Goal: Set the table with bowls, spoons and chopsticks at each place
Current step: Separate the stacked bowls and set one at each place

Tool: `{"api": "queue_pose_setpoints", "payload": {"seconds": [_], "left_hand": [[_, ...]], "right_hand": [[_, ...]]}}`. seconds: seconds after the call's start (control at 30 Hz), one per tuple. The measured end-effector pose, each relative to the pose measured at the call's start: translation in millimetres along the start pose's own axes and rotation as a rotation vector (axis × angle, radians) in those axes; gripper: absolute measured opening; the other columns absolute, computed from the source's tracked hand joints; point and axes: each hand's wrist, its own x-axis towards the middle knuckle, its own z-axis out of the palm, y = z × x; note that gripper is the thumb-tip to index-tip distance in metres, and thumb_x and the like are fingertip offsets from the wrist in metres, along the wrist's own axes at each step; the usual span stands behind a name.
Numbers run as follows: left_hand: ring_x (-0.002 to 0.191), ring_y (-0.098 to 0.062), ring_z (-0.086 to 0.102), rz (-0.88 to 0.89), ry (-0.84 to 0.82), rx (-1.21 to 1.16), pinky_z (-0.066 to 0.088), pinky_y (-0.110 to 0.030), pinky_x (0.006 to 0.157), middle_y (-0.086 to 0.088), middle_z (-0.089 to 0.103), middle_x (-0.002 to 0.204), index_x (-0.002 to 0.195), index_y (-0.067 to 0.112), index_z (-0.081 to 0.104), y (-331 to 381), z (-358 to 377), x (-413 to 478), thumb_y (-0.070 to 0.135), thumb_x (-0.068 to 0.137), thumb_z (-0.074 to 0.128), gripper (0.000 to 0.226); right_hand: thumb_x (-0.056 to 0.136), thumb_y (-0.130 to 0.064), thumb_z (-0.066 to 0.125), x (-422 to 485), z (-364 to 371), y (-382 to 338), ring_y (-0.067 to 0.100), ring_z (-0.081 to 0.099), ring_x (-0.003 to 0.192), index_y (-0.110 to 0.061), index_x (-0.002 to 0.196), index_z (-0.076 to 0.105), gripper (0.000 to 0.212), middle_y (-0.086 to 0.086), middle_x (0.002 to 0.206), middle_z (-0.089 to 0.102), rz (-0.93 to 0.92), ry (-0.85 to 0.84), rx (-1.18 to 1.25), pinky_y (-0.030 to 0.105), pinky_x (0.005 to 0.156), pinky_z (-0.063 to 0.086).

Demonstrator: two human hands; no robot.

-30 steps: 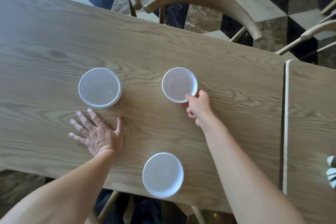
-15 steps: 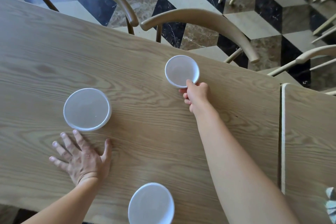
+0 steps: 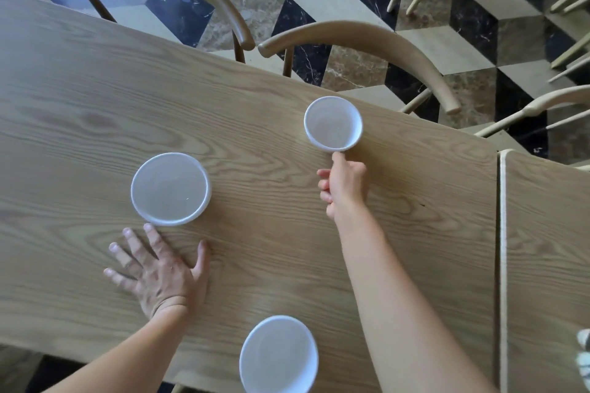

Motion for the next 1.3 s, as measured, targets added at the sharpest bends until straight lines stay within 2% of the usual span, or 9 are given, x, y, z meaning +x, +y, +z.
{"api": "queue_pose_setpoints", "payload": {"seconds": [0.2,0.47,0.57,0.67,0.77,0.9,1.0,1.07,1.3], "left_hand": [[0.152,-0.041,-0.003,0.008,-0.053,-0.011,-0.003,-0.065,0.118,-0.020,0.009,0.165,0.156,0.010,0.016,1.6,-7.1,0.9,0.073,0.078,0.038,0.102],[0.151,-0.044,-0.004,0.057,-0.147,-0.074,-0.005,-0.066,0.117,-0.023,0.008,0.164,0.155,0.006,0.018,-2.3,-5.3,4.6,0.073,0.075,0.034,0.105],[0.150,-0.046,-0.004,0.084,-0.211,-0.117,-0.006,-0.067,0.115,-0.024,0.007,0.164,0.155,0.005,0.016,-2.4,-5.9,7.1,0.072,0.075,0.037,0.106],[0.150,-0.045,-0.008,0.102,-0.273,-0.137,-0.015,-0.064,0.114,-0.024,0.003,0.164,0.156,0.005,0.010,-5.4,-10.0,9.6,0.073,0.077,0.037,0.107],[0.145,-0.047,-0.029,0.161,-0.373,-0.109,-0.021,-0.067,0.110,-0.026,-0.020,0.162,0.156,0.007,-0.011,-11.8,-22.7,10.6,0.071,0.082,0.040,0.110],[0.137,-0.041,-0.046,0.474,-0.518,-0.094,-0.030,-0.055,0.110,-0.020,-0.039,0.156,0.158,0.023,-0.014,-61.2,-39.9,24.8,0.061,0.087,0.044,0.099],[0.154,-0.037,-0.004,0.997,-0.401,0.009,-0.009,-0.046,0.121,-0.014,-0.006,0.166,0.158,0.028,0.019,-143.7,-43.7,76.2,0.061,0.086,0.041,0.082],[0.152,-0.036,0.017,1.136,-0.312,0.093,0.007,-0.049,0.121,-0.013,0.015,0.165,0.154,0.028,0.035,-192.1,-53.2,129.6,0.063,0.087,0.038,0.075],[0.154,-0.031,-0.005,0.666,-0.173,0.110,-0.004,-0.049,0.121,-0.009,0.002,0.169,0.158,0.035,0.018,-286.8,-108.9,281.8,0.063,0.097,0.034,0.069]], "right_hand": [[0.084,-0.060,0.061,-81.3,68.0,52.0,0.015,0.045,0.032,-0.018,0.110,0.049,0.050,0.008,0.082,0.071,-0.109,-0.438,-0.531,0.021,0.034,0.034],[0.087,-0.039,0.063,-80.0,112.3,63.7,0.020,0.055,0.038,-0.011,0.101,0.055,0.032,0.011,0.075,0.071,-0.347,-0.356,-0.886,0.032,0.054,0.055],[0.085,-0.019,0.053,-85.3,122.0,58.6,0.015,0.053,0.033,-0.012,0.085,0.055,0.007,0.011,0.066,0.074,-0.334,-0.323,-0.923,0.026,0.045,0.049],[0.083,-0.012,0.049,-100.1,134.9,53.7,0.021,0.057,0.044,-0.012,0.074,0.052,0.009,0.016,0.065,0.073,-0.375,-0.224,-1.023,0.033,0.056,0.055],[0.086,-0.013,0.048,-117.5,141.0,51.0,0.014,0.051,0.033,-0.009,0.084,0.057,0.010,0.016,0.066,0.074,-0.347,-0.156,-1.041,0.022,0.041,0.044],[0.081,-0.009,0.044,-149.9,140.7,51.1,0.014,0.043,0.026,-0.003,0.098,0.060,0.023,0.020,0.063,0.069,-0.300,0.016,-0.837,0.016,0.032,0.033],[0.086,-0.008,0.042,-178.1,121.7,57.3,0.011,0.036,0.026,-0.015,0.101,0.058,0.023,0.017,0.062,0.060,-0.265,0.119,-0.649,0.014,0.032,0.027],[0.090,-0.006,0.041,-196.0,103.0,76.8,0.011,0.031,0.027,-0.016,0.099,0.054,0.019,0.017,0.062,0.054,-0.209,0.141,-0.544,0.013,0.034,0.023],[0.090,-0.003,0.037,-250.5,75.6,178.1,0.012,0.040,0.039,-0.026,0.112,0.047,0.033,0.015,0.076,0.054,0.093,0.111,-0.610,0.018,0.038,0.020]]}}
